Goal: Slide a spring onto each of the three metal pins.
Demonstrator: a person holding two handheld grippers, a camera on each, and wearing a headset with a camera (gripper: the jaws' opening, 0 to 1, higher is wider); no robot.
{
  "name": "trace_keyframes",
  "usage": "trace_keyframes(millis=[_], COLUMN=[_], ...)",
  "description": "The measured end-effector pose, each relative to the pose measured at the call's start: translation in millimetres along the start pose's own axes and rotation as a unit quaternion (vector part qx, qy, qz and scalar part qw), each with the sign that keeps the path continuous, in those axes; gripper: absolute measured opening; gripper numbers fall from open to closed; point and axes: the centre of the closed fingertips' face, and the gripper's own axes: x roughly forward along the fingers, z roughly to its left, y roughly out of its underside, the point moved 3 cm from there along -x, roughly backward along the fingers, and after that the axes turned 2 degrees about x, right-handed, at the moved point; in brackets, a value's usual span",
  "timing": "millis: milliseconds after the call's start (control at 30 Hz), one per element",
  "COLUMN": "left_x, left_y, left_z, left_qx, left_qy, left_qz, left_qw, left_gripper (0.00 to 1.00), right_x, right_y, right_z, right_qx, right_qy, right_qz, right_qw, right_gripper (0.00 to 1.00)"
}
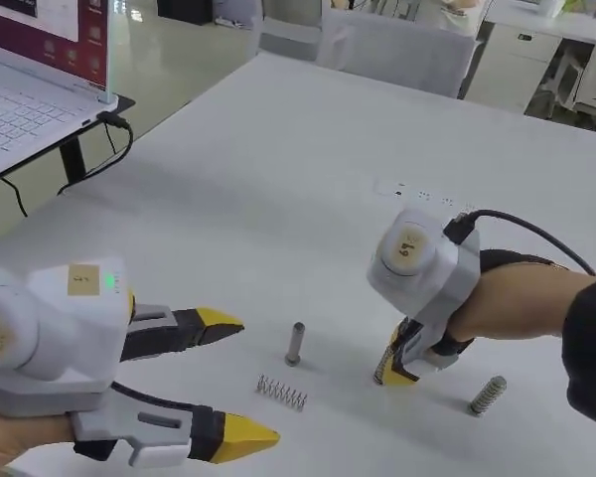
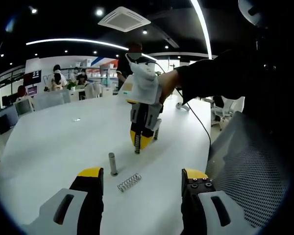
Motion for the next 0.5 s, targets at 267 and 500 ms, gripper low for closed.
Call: trace_keyframes(millis=[267,500], left_x=[-0.4,-1.3], left_y=[-1.2,-1.3], left_z=[-0.4,0.5], left_qx=[0.0,0.0], left_qy=[-0.002,-0.004], left_qz=[-0.001,-0.002], left_qw=[1.0,1.0], left_gripper=[0.59,0.59], right_x=[2.4,4.2], right_y=[1.1,1.9], right_z=[0.9,0.0], right_qx=[0.0,-0.002], right_qy=[-0.002,-0.002], right_qz=[0.003,0.005], right_qw=[1.0,1.0], right_gripper=[0.1,0.13])
